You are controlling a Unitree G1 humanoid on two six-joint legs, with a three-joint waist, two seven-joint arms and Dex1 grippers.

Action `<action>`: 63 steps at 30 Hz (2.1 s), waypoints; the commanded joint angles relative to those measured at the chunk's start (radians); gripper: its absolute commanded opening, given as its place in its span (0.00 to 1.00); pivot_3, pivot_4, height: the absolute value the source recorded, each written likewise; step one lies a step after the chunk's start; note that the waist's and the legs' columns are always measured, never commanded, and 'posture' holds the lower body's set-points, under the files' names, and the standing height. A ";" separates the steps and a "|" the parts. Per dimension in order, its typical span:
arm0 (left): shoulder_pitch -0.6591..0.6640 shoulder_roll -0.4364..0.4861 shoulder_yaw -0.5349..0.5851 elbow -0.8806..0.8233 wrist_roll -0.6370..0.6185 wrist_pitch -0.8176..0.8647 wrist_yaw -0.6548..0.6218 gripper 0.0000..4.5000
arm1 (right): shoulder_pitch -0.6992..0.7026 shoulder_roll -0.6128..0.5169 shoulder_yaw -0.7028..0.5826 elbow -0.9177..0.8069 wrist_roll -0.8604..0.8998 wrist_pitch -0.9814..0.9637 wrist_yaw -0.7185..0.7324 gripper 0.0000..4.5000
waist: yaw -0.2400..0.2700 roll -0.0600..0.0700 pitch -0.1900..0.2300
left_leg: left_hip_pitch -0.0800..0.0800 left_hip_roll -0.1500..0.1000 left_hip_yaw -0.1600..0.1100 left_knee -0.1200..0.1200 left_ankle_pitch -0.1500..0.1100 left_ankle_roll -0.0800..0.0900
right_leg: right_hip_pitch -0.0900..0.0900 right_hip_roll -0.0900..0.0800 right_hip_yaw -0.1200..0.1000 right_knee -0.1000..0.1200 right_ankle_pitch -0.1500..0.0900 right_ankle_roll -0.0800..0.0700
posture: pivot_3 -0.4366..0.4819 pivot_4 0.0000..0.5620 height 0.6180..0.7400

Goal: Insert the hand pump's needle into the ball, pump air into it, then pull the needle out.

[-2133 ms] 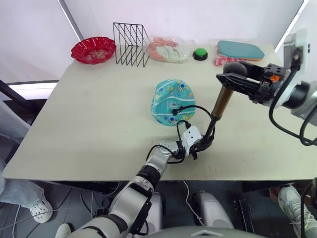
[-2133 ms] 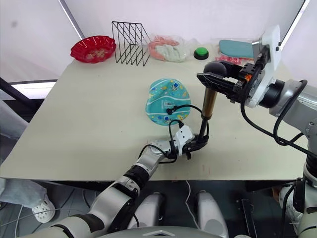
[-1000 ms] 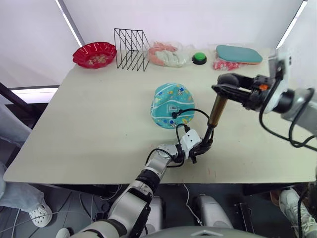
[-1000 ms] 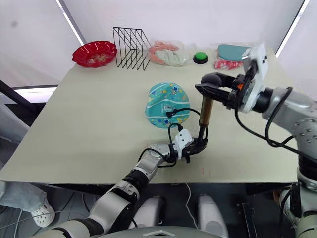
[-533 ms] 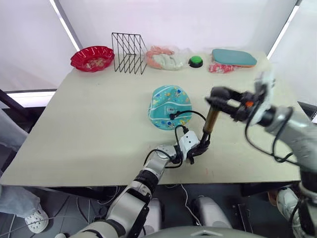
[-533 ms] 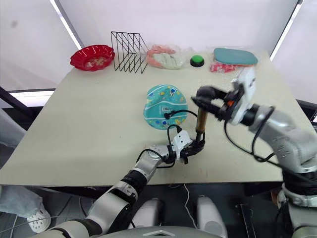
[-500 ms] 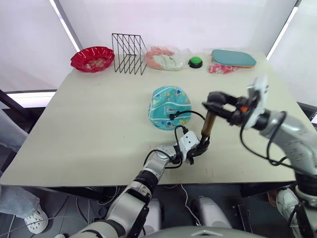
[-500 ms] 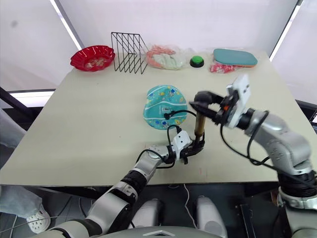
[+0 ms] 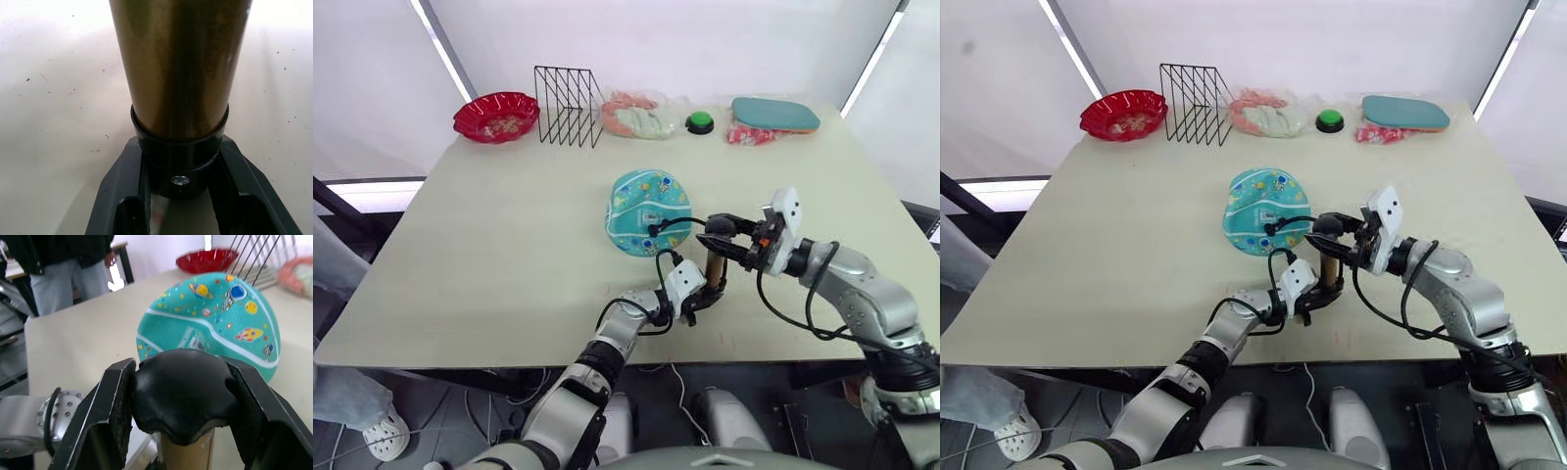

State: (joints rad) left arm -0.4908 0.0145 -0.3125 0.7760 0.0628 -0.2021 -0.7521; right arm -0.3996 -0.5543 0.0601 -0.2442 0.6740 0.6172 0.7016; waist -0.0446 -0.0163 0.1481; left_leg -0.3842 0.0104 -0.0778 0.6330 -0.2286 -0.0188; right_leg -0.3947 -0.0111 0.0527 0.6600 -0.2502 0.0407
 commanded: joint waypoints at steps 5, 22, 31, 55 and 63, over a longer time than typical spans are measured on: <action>0.037 0.020 -0.013 0.051 0.014 0.027 -0.016 0.23 | -0.274 -0.129 -0.271 -0.151 0.283 0.223 -0.097 0.46 | 0.007 0.004 0.007 | -0.009 -0.001 -0.003 0.001 0.000 0.000 | -0.007 0.000 -0.002 0.000 0.000 0.000 | 0.48 0.27 1.00; 0.060 0.024 -0.004 0.021 0.006 0.026 -0.010 0.23 | 0.029 -0.028 0.070 0.106 -0.076 -0.064 0.031 0.46 | -0.002 -0.001 -0.002 | 0.004 0.001 -0.001 -0.001 0.000 0.000 | 0.004 0.000 -0.001 -0.001 -0.002 -0.001 | 0.48 0.27 1.00; 0.064 0.032 -0.003 -0.005 0.005 0.038 -0.002 0.23 | 0.083 0.052 0.162 0.257 -0.204 -0.198 0.096 0.46 | -0.007 0.001 -0.009 | 0.005 0.002 -0.001 -0.002 0.000 0.000 | 0.005 0.002 -0.002 -0.001 -0.002 -0.001 | 0.48 0.27 1.00; 0.056 0.031 -0.021 0.037 0.008 0.020 -0.008 0.23 | -0.368 -0.182 -0.318 -0.019 0.323 0.267 -0.055 0.46 | 0.007 0.005 0.018 | -0.014 -0.002 -0.003 0.001 0.000 0.000 | -0.011 -0.003 -0.004 0.000 -0.001 0.000 | 0.48 0.27 1.00; 0.064 0.027 -0.022 0.025 0.014 0.024 -0.001 0.23 | -0.068 -0.144 -0.161 -0.044 0.162 0.147 0.019 0.46 | 0.002 0.005 0.006 | -0.010 -0.003 -0.003 0.000 0.000 0.000 | -0.006 -0.003 -0.004 0.000 -0.001 0.001 | 0.48 0.27 1.00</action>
State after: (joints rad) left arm -0.4803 0.0303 -0.3243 0.7474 0.0678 -0.2025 -0.7438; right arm -0.5409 -0.6854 -0.2033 -0.2974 0.9465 0.7589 0.7088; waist -0.0428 -0.0112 0.1541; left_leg -0.3914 0.0073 -0.0807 0.6333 -0.2288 -0.0183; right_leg -0.3992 -0.0142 0.0494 0.6599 -0.2519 0.0416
